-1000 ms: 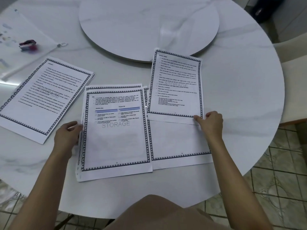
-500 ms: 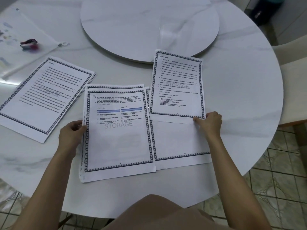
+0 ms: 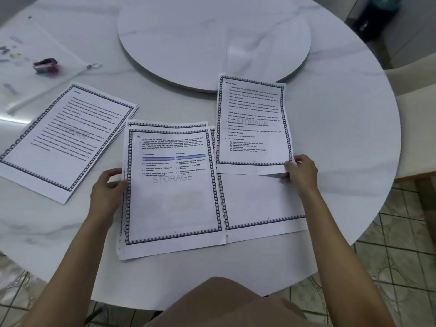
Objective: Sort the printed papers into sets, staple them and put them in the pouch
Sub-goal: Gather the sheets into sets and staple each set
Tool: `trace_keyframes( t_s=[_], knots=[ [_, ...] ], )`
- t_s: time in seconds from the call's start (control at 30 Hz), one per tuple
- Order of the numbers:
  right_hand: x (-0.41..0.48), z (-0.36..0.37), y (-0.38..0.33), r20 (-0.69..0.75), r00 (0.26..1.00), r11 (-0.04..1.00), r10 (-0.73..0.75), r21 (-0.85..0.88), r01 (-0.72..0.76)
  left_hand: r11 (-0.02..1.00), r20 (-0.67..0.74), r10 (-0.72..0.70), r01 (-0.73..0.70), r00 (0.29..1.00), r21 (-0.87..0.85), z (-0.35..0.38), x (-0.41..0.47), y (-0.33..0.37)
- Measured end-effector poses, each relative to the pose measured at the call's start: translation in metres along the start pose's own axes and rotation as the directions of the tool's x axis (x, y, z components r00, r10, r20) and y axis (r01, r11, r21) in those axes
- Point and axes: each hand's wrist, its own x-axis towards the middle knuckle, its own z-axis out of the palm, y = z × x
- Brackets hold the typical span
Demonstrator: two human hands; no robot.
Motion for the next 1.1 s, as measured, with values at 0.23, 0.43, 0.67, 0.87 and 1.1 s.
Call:
trace_keyframes(
  t_s=[0.23, 0.43, 0.67, 0.87, 1.1],
  knots=[
    [-0.009, -0.011, 0.006, 0.002, 1.000, 0.989, 0.024, 0.145, -0.024, 1.000, 0.010, 0.012, -0.012, 1.000, -0.009, 0.004, -0.003, -0.005],
    [-0.018, -0.024, 0.001, -0.066, 0.997, 0.960, -0.038, 0.276, 0.055, 1.000, 0.016, 0.003, -0.002, 1.000, -0.028, 0.003, 0.000, -0.008],
    [-0.043, -0.030, -0.006, -0.068, 0.992, 0.912, -0.110, 0.389, 0.128, 0.997, -0.002, -0.016, 0.016, 1.000, -0.076, 0.005, -0.003, -0.010],
    [-0.068, -0.024, -0.006, -0.031, 0.995, 0.863, -0.090, 0.496, 0.093, 0.993, 0.009, -0.026, 0.026, 1.000, -0.118, 0.005, -0.004, -0.010],
    [-0.084, -0.009, -0.004, 0.068, 0.998, 0.807, -0.016, 0.590, -0.027, 0.991, 0.037, -0.022, 0.026, 0.999, -0.128, 0.003, -0.003, -0.011]
  ],
)
